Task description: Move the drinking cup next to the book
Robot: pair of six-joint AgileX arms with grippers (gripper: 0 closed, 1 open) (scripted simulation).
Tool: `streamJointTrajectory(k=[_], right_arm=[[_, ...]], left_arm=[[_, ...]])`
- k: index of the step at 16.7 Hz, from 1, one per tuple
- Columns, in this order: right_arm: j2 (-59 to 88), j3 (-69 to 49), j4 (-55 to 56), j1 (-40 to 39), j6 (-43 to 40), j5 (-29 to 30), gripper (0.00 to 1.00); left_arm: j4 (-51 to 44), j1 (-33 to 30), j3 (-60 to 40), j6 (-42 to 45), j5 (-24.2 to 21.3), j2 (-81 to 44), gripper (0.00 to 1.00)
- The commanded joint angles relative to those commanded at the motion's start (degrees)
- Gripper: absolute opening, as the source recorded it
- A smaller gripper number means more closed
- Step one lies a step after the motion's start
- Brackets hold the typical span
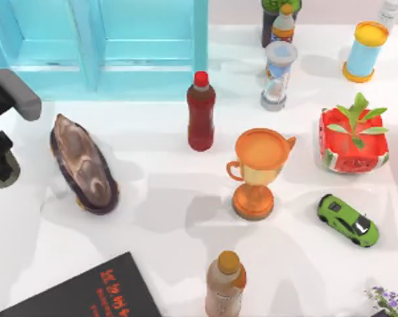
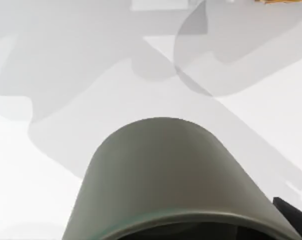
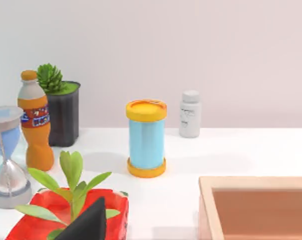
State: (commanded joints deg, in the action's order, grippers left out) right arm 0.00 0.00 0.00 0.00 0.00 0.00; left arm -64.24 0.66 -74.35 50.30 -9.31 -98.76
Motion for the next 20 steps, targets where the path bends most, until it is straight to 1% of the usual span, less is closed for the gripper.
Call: streamJointTrajectory(k=[3,6,9,11,13,15,17,20], right_arm=[[0.0,0.0,0.0,0.0,0.0,0.0,1.0],[0.0,0.0,0.0,0.0,0.0,0.0,1.0],[0.0,0.0,0.0,0.0,0.0,0.0,1.0],[0.0,0.0,0.0,0.0,0.0,0.0,1.0],[0.0,0.0,0.0,0.0,0.0,0.0,1.0],[0.0,0.0,0.0,0.0,0.0,0.0,1.0],[0.0,0.0,0.0,0.0,0.0,0.0,1.0],[0.0,0.0,0.0,0.0,0.0,0.0,1.0]], left_arm=[[-0.66,-8.14,4.63,-20.91,-0.24,4.39,0.0],[-1.29,-15.38,8.48,-39.89,0.63,8.63,0.0],[-1.54,-21.2,11.49,-56.39,2.38,12.67,0.0],[-1.51,-24.12,13.07,-65.09,3.82,15.08,0.0],[-1.4,-26.23,14.27,-71.33,5.21,17.07,0.0],[-1.28,-27.51,15.05,-75.17,6.26,18.4,0.0],[-1.21,-28.01,15.39,-76.69,6.73,18.98,0.0],[-1.21,-28.01,15.39,-76.69,6.73,18.98,0.0]])
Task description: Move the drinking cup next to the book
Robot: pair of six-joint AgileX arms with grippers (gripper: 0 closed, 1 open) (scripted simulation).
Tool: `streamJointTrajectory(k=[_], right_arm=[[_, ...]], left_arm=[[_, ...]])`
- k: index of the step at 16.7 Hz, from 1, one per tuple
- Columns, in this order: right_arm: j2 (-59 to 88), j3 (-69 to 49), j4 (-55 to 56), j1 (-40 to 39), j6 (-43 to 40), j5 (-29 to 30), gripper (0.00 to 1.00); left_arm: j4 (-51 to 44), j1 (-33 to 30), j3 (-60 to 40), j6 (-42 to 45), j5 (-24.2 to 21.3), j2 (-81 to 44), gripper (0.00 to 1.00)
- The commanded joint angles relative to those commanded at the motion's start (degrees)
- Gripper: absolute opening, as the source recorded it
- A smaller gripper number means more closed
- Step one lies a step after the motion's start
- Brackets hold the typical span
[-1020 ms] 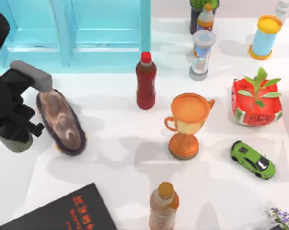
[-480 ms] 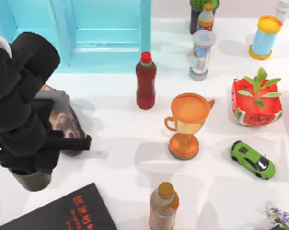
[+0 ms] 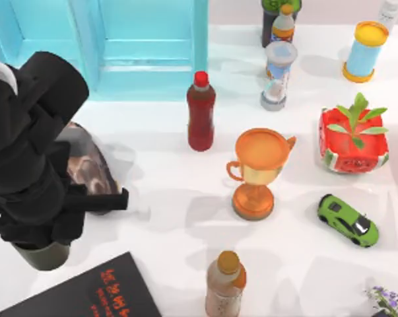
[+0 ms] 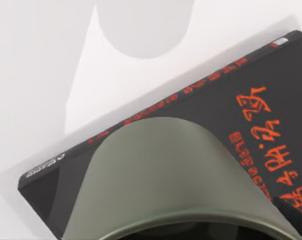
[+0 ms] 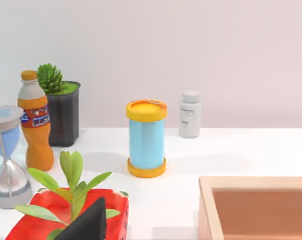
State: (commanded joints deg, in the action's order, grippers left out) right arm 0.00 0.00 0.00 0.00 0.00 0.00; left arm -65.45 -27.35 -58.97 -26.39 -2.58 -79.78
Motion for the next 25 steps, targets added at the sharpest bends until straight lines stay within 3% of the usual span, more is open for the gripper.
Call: streamJointTrajectory(k=[4,11,16,25], right_arm=[[0.0,0.0,0.0,0.0,0.0,0.0,1.0],[0.0,0.0,0.0,0.0,0.0,0.0,1.0],[0.0,0.0,0.0,0.0,0.0,0.0,1.0],[0.0,0.0,0.0,0.0,0.0,0.0,1.0]], left_arm=[[0.94,0.45,0.78,0.33,-0.06,-0.54,0.0],[14.59,1.45,10.9,1.51,-0.13,-3.07,0.0],[15.72,1.65,12.06,1.71,-0.1,-3.74,0.0],[15.72,1.65,12.06,1.71,-0.1,-3.74,0.68]])
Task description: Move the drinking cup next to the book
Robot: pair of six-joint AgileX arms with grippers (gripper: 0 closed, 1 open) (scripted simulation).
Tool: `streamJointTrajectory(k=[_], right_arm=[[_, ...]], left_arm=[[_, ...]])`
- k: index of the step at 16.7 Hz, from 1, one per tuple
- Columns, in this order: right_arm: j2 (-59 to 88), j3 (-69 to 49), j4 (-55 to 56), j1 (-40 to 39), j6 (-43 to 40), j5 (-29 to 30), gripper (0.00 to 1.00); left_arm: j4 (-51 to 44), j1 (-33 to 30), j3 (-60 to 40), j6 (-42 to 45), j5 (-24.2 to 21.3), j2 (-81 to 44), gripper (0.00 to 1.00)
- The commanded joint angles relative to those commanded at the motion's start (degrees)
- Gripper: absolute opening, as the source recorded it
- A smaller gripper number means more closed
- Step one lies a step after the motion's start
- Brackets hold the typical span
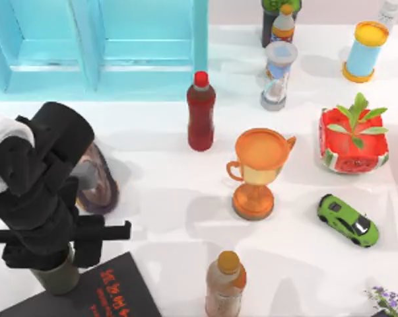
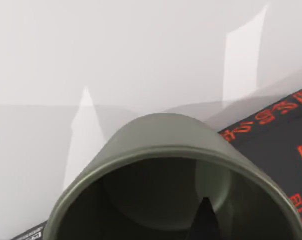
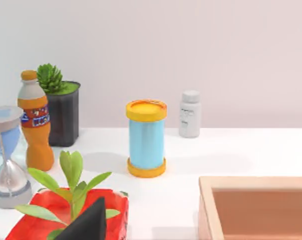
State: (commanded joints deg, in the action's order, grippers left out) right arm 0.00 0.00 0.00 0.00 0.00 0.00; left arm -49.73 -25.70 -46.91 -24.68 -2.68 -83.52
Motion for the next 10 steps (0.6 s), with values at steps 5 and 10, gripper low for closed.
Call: streamJointTrajectory(k=[5,10], right_arm=[[0.0,0.0,0.0,0.0,0.0,0.0,1.0],[0.0,0.0,0.0,0.0,0.0,0.0,1.0]], left_arm=[[0.0,0.0,0.0,0.0,0.0,0.0,1.0],[0.0,0.0,0.0,0.0,0.0,0.0,1.0]])
